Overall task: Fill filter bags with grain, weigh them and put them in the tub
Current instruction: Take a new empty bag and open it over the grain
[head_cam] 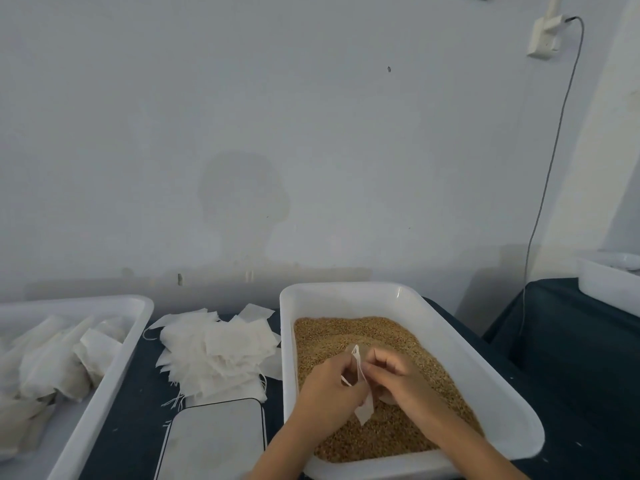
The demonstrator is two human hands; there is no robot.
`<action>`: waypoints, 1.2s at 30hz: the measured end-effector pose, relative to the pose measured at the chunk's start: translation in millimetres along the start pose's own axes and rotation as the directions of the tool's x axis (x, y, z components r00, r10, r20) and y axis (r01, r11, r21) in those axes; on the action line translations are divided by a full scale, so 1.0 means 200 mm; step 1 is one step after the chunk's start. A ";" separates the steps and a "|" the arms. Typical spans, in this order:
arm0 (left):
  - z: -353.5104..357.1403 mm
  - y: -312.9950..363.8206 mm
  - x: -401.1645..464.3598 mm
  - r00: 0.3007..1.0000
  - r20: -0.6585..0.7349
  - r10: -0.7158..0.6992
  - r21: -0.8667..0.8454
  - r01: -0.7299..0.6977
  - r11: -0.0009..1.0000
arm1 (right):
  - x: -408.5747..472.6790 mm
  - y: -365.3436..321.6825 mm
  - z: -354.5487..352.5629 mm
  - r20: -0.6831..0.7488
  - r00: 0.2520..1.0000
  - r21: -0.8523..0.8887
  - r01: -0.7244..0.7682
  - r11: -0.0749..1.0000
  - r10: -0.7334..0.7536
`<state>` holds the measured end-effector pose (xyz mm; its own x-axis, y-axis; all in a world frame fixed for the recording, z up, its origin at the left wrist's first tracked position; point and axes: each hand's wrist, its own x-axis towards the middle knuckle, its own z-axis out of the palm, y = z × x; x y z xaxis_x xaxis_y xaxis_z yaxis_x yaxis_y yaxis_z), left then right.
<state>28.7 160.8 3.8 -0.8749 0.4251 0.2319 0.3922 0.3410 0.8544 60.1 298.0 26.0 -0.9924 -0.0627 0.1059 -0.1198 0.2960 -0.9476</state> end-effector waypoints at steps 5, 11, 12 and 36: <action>0.02 -0.01 0.00 1.000 -0.023 0.020 0.085 -0.018 0.996 | 0.01 0.02 0.02 -0.039 0.999 -0.150 -0.040 0.988 0.034; 0.01 0.01 0.00 0.991 -0.134 0.029 0.085 -0.018 0.996 | 0.02 0.04 0.00 -0.155 0.987 -0.241 -0.066 0.968 0.029; 0.01 0.01 0.00 0.988 -0.145 0.050 0.120 -0.032 0.992 | 0.02 0.04 0.00 -0.170 0.985 -0.229 -0.058 0.972 0.019; -0.05 0.05 -0.01 0.892 -0.235 0.386 0.567 -0.197 0.800 | -0.03 0.14 -0.26 -0.096 0.966 -0.929 -0.173 0.328 0.239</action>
<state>31.1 154.6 15.9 -0.6958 0.3141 0.6460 0.6471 0.6643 0.3740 60.9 356.9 14.5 -0.9902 0.1018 -0.0951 0.1068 0.9931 -0.0490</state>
